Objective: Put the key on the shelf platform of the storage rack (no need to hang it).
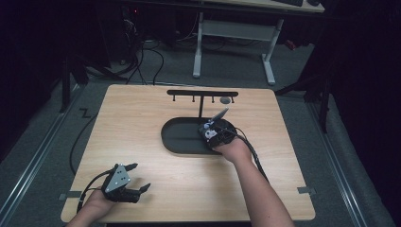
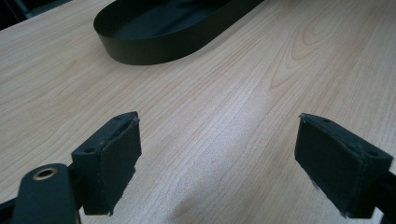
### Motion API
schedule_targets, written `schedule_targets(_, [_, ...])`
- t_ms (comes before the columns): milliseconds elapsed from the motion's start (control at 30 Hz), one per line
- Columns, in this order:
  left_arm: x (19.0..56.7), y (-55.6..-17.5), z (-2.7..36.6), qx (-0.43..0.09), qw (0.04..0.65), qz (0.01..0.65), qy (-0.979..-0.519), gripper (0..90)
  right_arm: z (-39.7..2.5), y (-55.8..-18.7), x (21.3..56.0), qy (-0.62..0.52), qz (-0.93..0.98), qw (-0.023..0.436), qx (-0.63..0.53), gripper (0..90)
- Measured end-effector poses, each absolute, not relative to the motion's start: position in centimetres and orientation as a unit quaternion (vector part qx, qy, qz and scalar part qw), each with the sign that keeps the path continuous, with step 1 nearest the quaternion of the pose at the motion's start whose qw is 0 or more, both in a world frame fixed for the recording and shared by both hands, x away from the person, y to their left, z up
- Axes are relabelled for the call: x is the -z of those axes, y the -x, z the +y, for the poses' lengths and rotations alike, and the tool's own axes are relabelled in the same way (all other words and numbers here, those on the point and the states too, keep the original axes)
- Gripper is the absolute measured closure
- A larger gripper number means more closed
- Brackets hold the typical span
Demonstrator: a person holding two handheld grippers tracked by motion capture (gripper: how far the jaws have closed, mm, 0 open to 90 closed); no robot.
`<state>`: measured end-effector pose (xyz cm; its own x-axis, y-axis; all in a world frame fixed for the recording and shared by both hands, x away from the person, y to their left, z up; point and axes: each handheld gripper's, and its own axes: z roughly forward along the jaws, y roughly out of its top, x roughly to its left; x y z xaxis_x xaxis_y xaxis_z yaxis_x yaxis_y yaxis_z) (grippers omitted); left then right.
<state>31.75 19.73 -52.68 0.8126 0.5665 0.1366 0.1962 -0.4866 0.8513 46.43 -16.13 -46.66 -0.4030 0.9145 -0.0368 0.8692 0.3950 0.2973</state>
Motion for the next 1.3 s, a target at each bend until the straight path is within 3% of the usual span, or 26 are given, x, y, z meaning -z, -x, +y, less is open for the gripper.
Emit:
schedule_targets(533, [52.7,-31.8,19.7,-0.203,0.453,0.228,-0.838,15.5,-15.6,-47.2,47.9,-0.544,0.826,0.089,-0.118,43.0])
schedule_targets(800, [52.7,-31.8,19.7,-0.203,0.453,0.228,-0.837,15.5,-15.5,-47.2,47.1,-0.547,0.822,0.092,-0.131,29.4])
schedule_targets(1300, [52.7,-31.8,19.7,-0.204,0.452,0.228,-0.838,15.5,-16.2,-46.6,44.0,-0.553,0.811,0.104,-0.161,30.3])
